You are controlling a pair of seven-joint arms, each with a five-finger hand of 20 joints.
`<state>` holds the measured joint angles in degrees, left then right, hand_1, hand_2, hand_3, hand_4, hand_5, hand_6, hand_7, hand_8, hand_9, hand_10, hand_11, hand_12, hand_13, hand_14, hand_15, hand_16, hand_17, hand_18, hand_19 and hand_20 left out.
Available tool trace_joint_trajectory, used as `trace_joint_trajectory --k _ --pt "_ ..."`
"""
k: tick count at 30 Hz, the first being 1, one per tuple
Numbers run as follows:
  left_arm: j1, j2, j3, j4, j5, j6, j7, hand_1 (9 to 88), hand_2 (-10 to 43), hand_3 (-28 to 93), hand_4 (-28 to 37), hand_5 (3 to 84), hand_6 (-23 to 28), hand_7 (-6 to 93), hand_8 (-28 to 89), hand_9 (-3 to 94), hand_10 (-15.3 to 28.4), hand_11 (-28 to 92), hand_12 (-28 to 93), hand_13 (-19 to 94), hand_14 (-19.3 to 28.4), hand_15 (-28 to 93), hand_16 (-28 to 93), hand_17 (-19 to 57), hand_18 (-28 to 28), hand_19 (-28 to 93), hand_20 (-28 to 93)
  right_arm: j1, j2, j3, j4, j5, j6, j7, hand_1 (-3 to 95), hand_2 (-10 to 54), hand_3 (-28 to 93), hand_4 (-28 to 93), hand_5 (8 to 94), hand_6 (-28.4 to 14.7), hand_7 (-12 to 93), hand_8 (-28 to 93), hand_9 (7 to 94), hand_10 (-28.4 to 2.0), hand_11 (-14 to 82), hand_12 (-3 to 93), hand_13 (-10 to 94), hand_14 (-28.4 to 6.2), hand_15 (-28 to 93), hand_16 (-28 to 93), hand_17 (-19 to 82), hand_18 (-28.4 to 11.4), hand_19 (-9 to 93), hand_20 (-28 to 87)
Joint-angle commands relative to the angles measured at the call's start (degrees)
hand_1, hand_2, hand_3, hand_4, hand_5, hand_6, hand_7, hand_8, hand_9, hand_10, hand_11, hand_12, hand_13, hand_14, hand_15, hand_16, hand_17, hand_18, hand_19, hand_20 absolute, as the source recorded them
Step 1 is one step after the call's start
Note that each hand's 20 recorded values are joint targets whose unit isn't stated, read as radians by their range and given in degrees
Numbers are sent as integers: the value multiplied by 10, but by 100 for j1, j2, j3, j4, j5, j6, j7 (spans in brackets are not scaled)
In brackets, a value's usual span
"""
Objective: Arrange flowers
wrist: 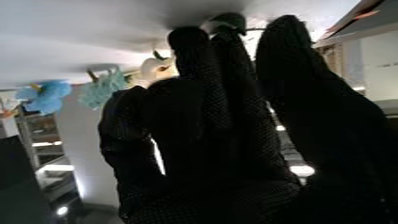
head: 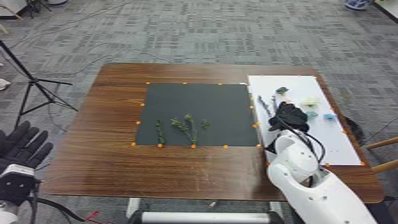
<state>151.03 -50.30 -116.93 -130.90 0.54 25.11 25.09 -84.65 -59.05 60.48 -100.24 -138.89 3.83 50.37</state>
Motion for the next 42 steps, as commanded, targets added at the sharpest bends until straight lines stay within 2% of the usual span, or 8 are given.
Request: trace_joint_trajectory --k 1,8,16,24,28,31,40,42 --pt "78 -53 9 -43 15 0 8 267 171 715 -283 392 94 101 -74 323 138 174 121 245 134 299 -24 -18 123 248 124 -37 -68 -106 132 -254 91 56 666 -95 567 -282 682 -43 303 111 791 -115 139 384 694 -121 762 345 367 -283 886 410" --pt "100 -52 12 -42 -28 17 34 266 172 716 -283 393 93 100 -74 323 138 173 120 244 134 297 -24 -18 122 247 123 -22 -66 -236 148 -267 386 43 672 -95 635 -282 665 -10 495 140 812 -92 255 507 737 -100 750 374 395 -274 892 409" --pt "138 -43 35 -46 -45 12 56 266 171 716 -283 392 94 100 -74 323 138 173 120 244 134 297 -23 -18 123 247 123 -99 57 -63 -460 -70 1168 53 642 -95 716 -278 670 -11 569 154 825 -101 294 563 772 -86 737 391 416 -278 896 403" --pt "136 -8 56 -45 -67 13 71 266 171 715 -283 393 93 101 -74 323 138 173 120 244 134 296 -23 -18 122 248 124 -46 100 -110 -540 -255 1160 77 641 -95 719 -265 669 -12 592 154 825 -105 295 577 775 -83 731 406 419 -279 898 399" --pt "141 60 59 -34 -133 35 110 266 171 715 -283 392 93 101 -74 323 138 173 121 244 134 297 -23 -18 123 248 124 -150 81 15 -672 -129 335 -34 615 -95 643 -270 671 -29 452 140 805 -116 186 450 745 -93 704 398 394 -282 885 383" --pt "117 31 30 -33 -85 37 48 266 171 716 -283 392 93 101 -75 323 138 173 120 244 134 297 -23 -18 123 247 123 -242 45 128 -781 152 -68 -73 496 -95 706 -281 652 -74 268 -45 709 -184 208 214 708 -109 747 360 369 -283 876 398" --pt "68 -2 11 -17 -20 22 -58 267 171 716 -283 392 93 101 -74 323 139 173 120 244 134 298 -24 -17 122 246 123 -237 32 1 -536 -149 -267 -141 491 -95 643 -283 613 -107 150 -72 629 -210 151 157 667 -122 768 327 340 -284 853 408" --pt "49 -41 -3 -11 255 66 -191 267 171 715 -282 391 92 101 -74 323 139 173 120 244 134 298 -24 -18 122 247 123 -222 1 -38 -459 -171 -251 -112 498 -95 632 -283 600 -114 129 -74 597 -217 125 144 666 -123 766 322 340 -284 851 407"
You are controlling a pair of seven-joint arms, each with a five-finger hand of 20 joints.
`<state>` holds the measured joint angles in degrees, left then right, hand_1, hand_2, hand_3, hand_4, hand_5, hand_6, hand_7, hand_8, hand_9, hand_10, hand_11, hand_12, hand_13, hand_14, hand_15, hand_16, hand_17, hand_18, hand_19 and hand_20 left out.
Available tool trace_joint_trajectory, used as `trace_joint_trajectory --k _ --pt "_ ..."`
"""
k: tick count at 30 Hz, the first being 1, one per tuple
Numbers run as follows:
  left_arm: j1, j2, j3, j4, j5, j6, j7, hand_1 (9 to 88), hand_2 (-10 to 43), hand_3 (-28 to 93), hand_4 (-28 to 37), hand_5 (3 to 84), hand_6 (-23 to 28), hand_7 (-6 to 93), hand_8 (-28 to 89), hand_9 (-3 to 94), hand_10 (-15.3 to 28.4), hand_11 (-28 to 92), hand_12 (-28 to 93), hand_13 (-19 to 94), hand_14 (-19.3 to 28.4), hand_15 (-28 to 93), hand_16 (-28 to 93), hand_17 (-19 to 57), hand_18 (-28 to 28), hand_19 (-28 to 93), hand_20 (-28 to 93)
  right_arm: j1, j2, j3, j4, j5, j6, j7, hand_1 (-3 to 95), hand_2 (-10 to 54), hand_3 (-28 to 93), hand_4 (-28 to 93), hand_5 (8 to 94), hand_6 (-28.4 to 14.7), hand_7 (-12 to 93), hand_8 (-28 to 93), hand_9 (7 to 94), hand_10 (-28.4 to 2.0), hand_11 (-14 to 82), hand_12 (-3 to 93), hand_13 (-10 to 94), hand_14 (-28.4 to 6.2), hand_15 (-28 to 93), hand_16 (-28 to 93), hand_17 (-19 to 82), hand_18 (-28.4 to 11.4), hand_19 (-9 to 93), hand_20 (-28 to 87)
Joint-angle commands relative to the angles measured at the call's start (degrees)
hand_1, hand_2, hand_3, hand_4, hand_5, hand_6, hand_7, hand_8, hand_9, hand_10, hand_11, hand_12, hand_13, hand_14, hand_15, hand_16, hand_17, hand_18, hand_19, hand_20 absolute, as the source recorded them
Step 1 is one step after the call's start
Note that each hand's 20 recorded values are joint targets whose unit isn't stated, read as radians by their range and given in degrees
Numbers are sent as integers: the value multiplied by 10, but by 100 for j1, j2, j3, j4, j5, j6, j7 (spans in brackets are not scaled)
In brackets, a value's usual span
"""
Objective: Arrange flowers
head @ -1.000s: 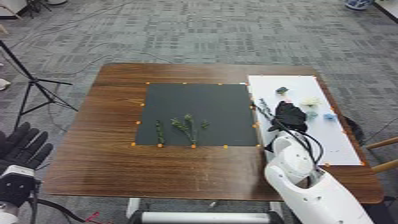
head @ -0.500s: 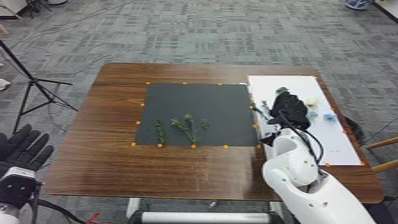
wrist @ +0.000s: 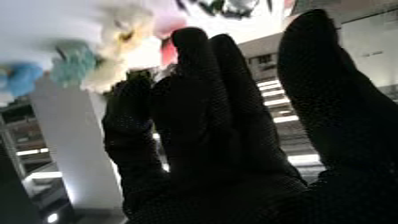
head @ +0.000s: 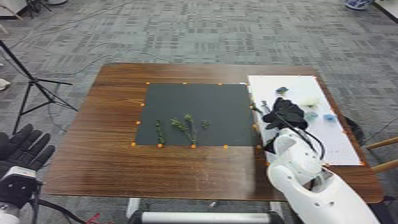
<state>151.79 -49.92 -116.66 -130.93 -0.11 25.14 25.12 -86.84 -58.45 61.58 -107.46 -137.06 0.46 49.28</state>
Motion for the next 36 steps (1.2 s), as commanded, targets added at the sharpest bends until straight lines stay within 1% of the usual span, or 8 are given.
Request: trace_joint_trajectory --k 1,4,10,12,17,21,27,36 --pt "-21 -81 -32 -3 349 58 -202 267 171 715 -282 391 93 101 -74 323 138 173 120 244 134 298 -24 -17 122 246 123 22 -88 -160 313 -332 65 -9 500 -95 634 -283 596 -114 127 -74 590 -218 121 141 667 -123 764 319 341 -284 850 406" --pt "-42 -68 -10 2 207 52 -148 268 171 714 -282 391 93 100 -74 323 138 173 119 243 134 297 -24 -17 122 246 123 89 -154 -214 525 -368 27 13 511 -95 642 -283 596 -112 128 -71 594 -215 124 141 670 -119 761 311 342 -284 850 402" --pt "-79 -109 74 15 282 -25 -184 268 170 714 -282 390 93 99 -74 322 138 173 120 243 135 297 -24 -17 122 246 123 81 -183 -314 743 -363 121 142 530 -95 706 -283 585 -89 198 -66 665 -187 168 156 712 -95 745 299 375 -277 866 382" --pt "-29 -128 71 -3 239 -41 -144 269 170 714 -282 390 93 99 -74 322 138 173 120 242 134 297 -24 -17 121 246 123 60 -181 -330 755 -411 123 160 539 -95 732 -283 561 -86 260 -76 699 -176 207 173 732 -83 736 308 393 -273 879 370" --pt "10 -188 34 -22 234 -22 -142 269 170 713 -282 389 92 99 -73 320 138 170 120 242 134 293 -23 -17 121 244 122 47 -158 -374 817 -592 43 166 698 -95 516 -282 519 -93 466 -178 773 -117 176 402 749 -79 754 366 412 -268 900 367" --pt "-10 -170 66 -16 195 -22 -123 269 169 713 -282 389 92 99 -73 319 138 169 120 242 134 294 -22 -17 121 243 123 49 -156 -402 818 -594 107 140 657 -95 652 -282 495 -103 617 -238 783 -99 247 486 772 -67 755 387 439 -263 911 366" --pt "21 -129 113 -23 157 -19 -67 268 169 713 -282 388 91 98 -73 319 138 168 121 242 134 294 -22 -17 120 242 123 -10 -148 -262 605 -273 479 159 653 -95 703 -282 483 -75 653 51 796 -82 301 538 800 -55 745 406 458 -259 917 366" --pt "71 -133 102 -35 137 -24 -37 269 169 712 -282 388 92 99 -73 319 137 169 122 241 135 294 -21 -17 120 242 124 -24 -7 96 -306 1530 1980 -118 648 -95 706 -283 503 -48 679 80 803 -83 301 546 808 -56 738 411 464 -261 922 362"
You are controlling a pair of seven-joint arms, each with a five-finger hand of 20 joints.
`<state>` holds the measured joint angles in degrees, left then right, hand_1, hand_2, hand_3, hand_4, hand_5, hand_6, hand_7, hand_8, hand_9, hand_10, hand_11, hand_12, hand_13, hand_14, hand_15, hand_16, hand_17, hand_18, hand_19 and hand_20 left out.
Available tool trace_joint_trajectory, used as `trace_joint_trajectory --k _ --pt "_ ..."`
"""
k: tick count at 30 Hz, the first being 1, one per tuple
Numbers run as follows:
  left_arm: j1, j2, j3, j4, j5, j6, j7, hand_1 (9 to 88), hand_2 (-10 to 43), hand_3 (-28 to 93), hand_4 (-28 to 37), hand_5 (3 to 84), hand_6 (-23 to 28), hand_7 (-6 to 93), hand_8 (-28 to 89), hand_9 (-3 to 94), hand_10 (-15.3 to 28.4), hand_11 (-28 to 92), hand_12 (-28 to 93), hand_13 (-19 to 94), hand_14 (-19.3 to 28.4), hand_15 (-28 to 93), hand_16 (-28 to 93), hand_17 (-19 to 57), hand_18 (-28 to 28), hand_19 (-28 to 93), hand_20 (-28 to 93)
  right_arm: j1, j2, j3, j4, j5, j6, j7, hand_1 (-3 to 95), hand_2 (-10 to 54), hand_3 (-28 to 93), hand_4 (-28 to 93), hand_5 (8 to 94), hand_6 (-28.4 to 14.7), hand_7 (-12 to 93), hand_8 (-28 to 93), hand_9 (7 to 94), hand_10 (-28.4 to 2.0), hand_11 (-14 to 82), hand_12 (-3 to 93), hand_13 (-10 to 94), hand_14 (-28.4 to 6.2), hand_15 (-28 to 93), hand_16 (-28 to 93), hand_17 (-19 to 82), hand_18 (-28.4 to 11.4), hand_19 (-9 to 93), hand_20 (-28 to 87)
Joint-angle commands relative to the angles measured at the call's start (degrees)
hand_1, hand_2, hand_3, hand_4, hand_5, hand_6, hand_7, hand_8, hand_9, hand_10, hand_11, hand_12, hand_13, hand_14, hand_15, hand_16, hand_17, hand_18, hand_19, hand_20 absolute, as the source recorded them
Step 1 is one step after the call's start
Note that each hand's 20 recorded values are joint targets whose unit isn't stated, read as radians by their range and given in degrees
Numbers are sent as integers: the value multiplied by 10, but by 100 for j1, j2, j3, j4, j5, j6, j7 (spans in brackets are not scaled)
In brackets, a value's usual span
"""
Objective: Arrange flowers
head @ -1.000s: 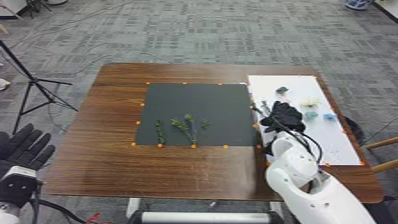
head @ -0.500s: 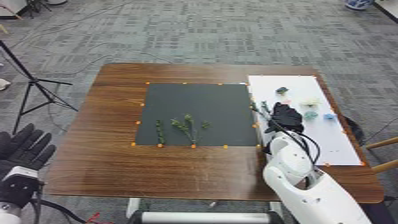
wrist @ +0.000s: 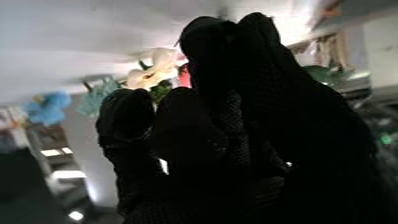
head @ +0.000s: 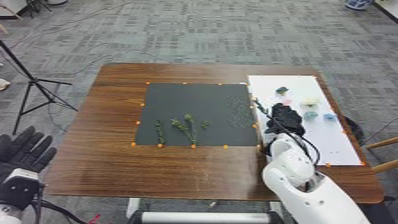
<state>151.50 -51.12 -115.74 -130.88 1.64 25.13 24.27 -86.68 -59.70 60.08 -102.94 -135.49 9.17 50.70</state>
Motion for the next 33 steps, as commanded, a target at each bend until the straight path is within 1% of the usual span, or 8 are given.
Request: trace_joint_trajectory --k 1,6,13,16,17,24,31,33 --pt "117 8 8 -40 -57 -33 67 269 169 712 -282 388 92 99 -74 319 137 169 122 241 135 294 -22 -17 120 242 124 -19 120 238 -839 1564 1252 -215 649 -95 703 -283 507 -45 679 78 803 -84 301 546 808 -55 738 411 464 -261 921 361" --pt "123 77 -17 -32 -99 -36 113 269 169 712 -282 389 91 101 -73 319 137 169 122 242 135 295 -21 -17 120 243 124 37 130 41 -991 1568 1664 -407 648 -95 704 -283 519 -38 681 74 806 -85 299 546 809 -54 734 411 463 -259 922 359" --pt "16 50 -90 0 -25 -10 25 268 169 713 -282 389 92 100 -74 319 138 169 122 241 135 293 -22 -17 121 243 124 86 -102 -312 -1016 1891 1332 -692 645 -95 710 -283 523 -35 682 74 808 -83 296 544 812 -52 730 410 462 -260 923 359" --pt "-41 56 -209 5 460 33 -194 268 169 712 -282 389 92 100 -74 319 138 168 121 241 135 296 -21 -17 120 242 124 60 -235 -450 -1024 1911 1323 -727 642 -95 714 -282 525 -35 680 74 811 -83 295 541 811 -52 729 410 462 -259 923 359" --pt "-44 89 -247 6 470 22 -174 268 169 712 -282 389 91 100 -74 319 138 168 121 241 136 295 -22 -17 120 242 124 71 -259 -516 -1031 1884 1354 -722 642 -95 713 -282 526 -35 680 74 812 -83 294 540 812 -53 729 410 462 -259 923 359" --pt "-55 52 -386 -6 386 -34 -87 268 169 712 -282 388 92 98 -74 319 139 167 122 241 135 294 -22 -16 120 240 124 -74 -366 -715 -1041 1798 1146 -750 629 -95 714 -276 533 -33 676 74 818 -84 292 541 814 -55 727 407 462 -260 923 359" --pt "10 66 -337 -13 224 -55 34 269 169 712 -282 389 92 98 -73 319 137 168 122 241 135 293 -22 -17 120 240 124 -169 -466 -786 -906 1854 854 -632 630 -95 711 -270 534 -33 675 73 820 -86 292 545 814 -58 728 406 462 -260 923 357" --pt "5 50 -327 -20 245 -30 6 269 169 712 -282 389 92 98 -73 319 138 167 122 241 135 293 -21 -17 120 241 125 -176 -506 -797 -849 1863 691 -620 630 -95 710 -269 534 -32 674 72 819 -85 292 544 814 -57 728 405 462 -260 924 357"
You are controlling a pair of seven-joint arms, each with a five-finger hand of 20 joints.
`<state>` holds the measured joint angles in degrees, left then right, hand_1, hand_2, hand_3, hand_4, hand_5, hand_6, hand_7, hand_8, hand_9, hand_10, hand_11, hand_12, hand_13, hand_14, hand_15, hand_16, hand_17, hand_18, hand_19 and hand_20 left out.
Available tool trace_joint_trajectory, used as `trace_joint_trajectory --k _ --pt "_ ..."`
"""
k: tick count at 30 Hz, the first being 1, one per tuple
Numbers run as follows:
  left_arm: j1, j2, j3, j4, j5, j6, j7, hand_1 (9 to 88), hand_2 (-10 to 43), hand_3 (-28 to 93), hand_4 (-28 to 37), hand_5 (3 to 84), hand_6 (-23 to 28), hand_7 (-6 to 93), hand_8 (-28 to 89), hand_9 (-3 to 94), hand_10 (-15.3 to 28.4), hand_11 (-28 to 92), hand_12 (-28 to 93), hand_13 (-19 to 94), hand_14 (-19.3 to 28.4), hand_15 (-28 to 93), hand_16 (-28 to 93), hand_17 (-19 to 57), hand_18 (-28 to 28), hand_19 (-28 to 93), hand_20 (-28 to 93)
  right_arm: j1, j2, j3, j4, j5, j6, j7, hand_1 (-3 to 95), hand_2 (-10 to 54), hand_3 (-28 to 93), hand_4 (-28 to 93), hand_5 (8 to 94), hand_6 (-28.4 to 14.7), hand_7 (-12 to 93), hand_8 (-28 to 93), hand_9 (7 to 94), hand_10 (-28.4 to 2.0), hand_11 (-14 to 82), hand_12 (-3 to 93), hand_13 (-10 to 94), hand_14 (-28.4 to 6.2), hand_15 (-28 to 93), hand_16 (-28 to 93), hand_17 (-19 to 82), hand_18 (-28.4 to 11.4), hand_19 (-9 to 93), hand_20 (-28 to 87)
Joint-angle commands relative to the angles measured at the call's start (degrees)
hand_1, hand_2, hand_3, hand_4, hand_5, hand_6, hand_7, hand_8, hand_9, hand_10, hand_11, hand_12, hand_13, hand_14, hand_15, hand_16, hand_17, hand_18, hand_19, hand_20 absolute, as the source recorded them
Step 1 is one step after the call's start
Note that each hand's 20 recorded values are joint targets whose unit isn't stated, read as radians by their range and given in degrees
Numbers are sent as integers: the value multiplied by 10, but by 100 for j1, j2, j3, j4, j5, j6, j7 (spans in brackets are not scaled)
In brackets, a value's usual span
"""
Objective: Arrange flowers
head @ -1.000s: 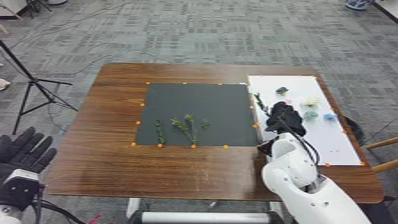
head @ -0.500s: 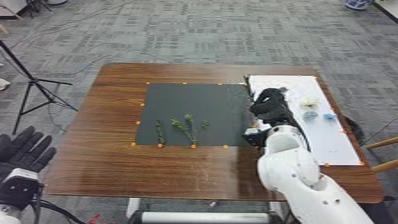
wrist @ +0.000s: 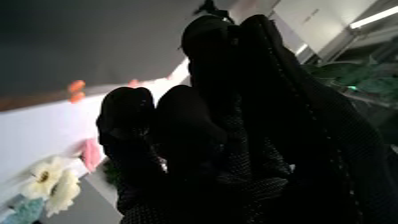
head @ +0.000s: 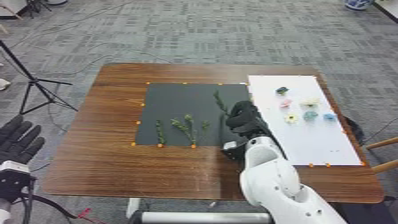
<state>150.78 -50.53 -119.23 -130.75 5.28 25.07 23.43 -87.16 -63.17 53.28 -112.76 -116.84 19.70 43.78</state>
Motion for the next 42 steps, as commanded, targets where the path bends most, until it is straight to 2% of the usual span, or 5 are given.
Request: trace_joint_trajectory --k 1,22,26,33,42 --pt "70 4 37 -24 -127 -42 109 268 169 713 -282 389 92 98 -73 319 138 167 122 241 135 293 -21 -17 120 241 125 -122 -154 -128 142 30 -426 90 630 -95 710 -268 534 -33 674 72 819 -86 292 545 815 -58 727 405 462 -260 924 357" --pt "20 -60 135 -19 -198 24 71 268 170 713 -282 390 92 100 -74 320 138 169 124 242 135 294 -21 -17 121 240 124 -252 -66 -132 -19 -497 -779 254 535 -95 676 -253 534 -86 517 57 790 -128 234 426 789 -78 700 388 430 -276 921 330" --pt "51 -39 135 -25 -249 29 127 268 170 714 -282 390 92 101 -73 320 138 169 124 242 135 294 -21 -17 121 239 124 -289 -31 -122 -103 -597 -872 263 472 -95 713 -269 556 -100 451 -155 753 -160 320 341 782 -80 703 385 426 -280 922 325" --pt "121 8 137 -35 -354 43 236 269 170 713 -281 391 92 101 -74 320 138 170 123 242 135 296 -22 -17 121 239 125 -385 -23 17 -209 -621 -1303 247 428 -95 710 -272 552 -107 360 -134 726 -185 356 263 770 -88 704 382 418 -283 922 325" --pt "122 39 151 -34 -382 71 257 269 170 713 -282 391 93 101 -74 321 139 171 123 242 135 295 -22 -17 121 241 125 -449 214 -243 -314 -1669 -970 27 418 -95 722 -244 546 -121 265 -77 680 -206 304 232 731 -111 705 367 393 -284 917 313"
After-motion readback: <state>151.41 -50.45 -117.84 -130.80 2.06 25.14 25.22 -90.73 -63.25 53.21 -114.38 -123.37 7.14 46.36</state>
